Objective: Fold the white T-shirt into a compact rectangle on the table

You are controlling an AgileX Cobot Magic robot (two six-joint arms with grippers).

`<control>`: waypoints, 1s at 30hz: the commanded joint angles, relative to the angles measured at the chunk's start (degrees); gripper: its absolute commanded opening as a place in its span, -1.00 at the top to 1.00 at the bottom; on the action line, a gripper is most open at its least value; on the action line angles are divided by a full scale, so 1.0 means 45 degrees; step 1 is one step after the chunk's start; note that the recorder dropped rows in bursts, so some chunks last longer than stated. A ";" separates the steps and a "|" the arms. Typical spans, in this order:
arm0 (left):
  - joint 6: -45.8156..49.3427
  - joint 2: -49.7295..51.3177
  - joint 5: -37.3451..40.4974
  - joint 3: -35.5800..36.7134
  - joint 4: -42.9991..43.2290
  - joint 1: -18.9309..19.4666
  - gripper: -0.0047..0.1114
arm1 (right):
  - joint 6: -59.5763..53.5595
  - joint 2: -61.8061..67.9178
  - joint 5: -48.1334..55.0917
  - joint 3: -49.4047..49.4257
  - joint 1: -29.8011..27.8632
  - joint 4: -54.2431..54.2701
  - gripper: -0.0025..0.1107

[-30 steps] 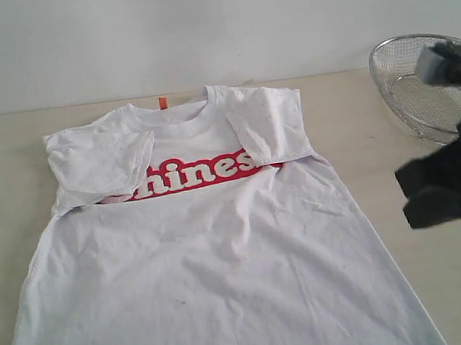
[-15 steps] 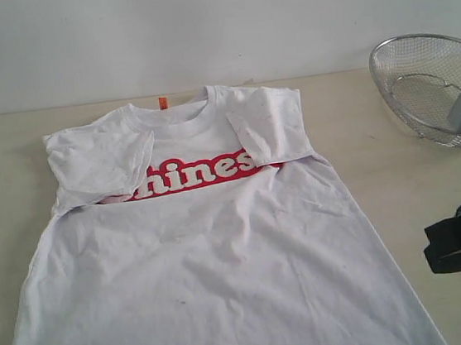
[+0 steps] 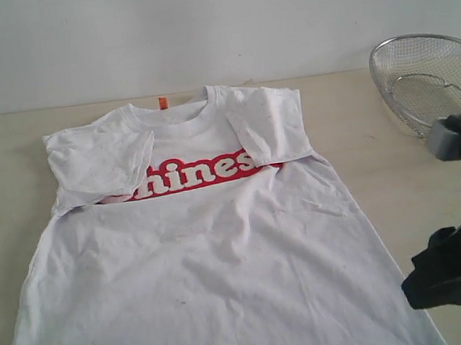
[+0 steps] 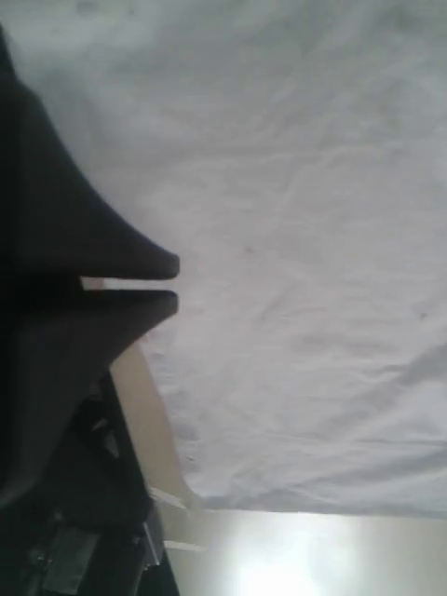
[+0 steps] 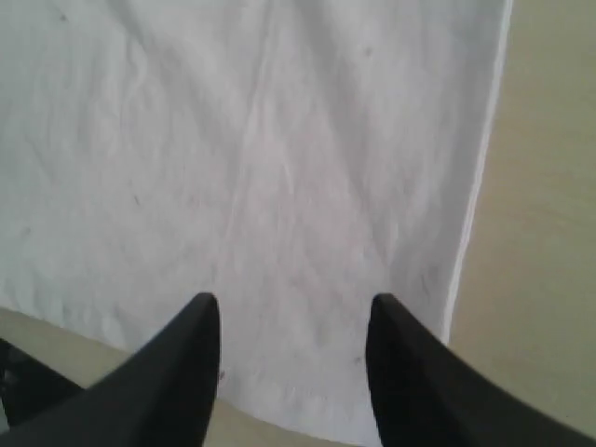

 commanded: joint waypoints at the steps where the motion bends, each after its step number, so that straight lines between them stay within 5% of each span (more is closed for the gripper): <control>1: 0.0070 0.1461 0.1234 -0.0985 0.1498 -0.0014 0.84 | 0.0448 0.0614 0.0046 0.0046 0.0293 -0.0244 0.17; 8: -0.0973 0.3061 0.1234 -0.1895 0.3449 -0.0122 0.84 | 0.1939 0.1481 0.0655 0.0046 0.0293 -0.1624 0.17; 30: -0.0434 0.5642 -0.1006 -0.0798 0.1734 -0.0122 0.84 | 0.2666 0.3866 0.0612 0.0272 0.0293 -0.2602 0.17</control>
